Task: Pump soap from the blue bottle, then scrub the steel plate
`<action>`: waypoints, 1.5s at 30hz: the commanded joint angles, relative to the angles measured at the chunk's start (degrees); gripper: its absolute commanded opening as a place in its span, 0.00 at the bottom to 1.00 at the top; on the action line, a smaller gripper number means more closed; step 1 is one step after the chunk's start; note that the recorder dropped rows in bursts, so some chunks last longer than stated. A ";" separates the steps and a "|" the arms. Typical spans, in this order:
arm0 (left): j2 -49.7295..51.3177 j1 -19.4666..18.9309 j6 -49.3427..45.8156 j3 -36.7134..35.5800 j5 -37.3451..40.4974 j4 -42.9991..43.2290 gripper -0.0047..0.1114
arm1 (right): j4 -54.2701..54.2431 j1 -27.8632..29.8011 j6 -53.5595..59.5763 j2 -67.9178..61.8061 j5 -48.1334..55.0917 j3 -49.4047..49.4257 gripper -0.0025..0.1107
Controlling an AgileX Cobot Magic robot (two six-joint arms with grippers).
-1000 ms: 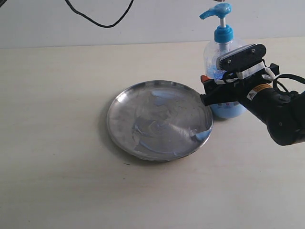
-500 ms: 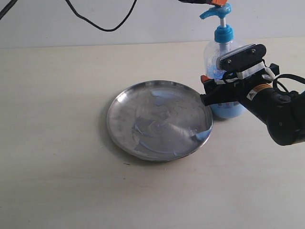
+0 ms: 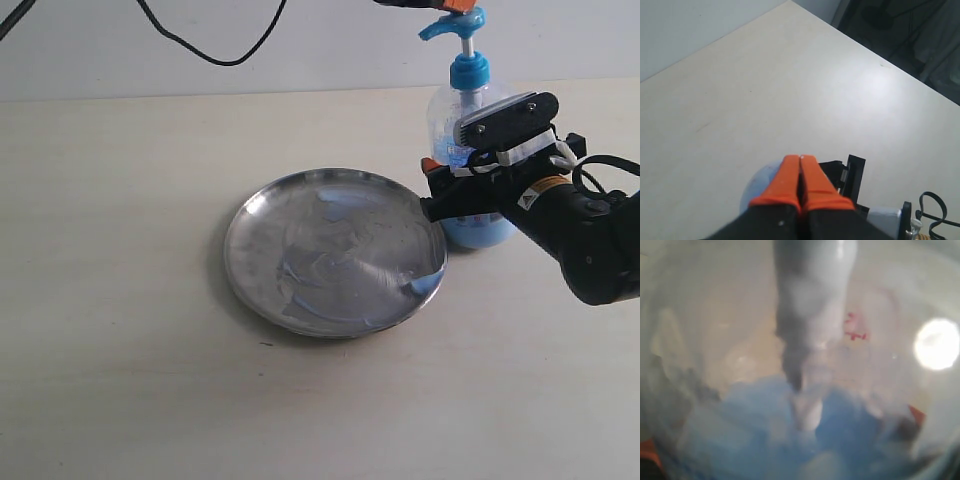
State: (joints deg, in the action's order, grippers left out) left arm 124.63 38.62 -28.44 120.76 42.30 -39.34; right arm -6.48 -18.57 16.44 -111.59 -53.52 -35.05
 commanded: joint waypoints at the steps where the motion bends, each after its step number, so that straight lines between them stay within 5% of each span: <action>1: 0.37 0.26 -0.33 0.17 1.91 1.65 0.04 | 1.07 -0.11 0.40 0.85 -5.93 -0.74 0.02; 45: 0.91 0.26 -0.33 0.17 3.77 2.41 0.04 | 1.07 -0.11 0.40 0.85 -5.93 -0.74 0.02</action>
State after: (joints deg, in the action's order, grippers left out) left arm 124.63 38.62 -28.44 121.04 43.32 -37.98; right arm -6.48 -18.57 16.44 -111.59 -53.52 -35.05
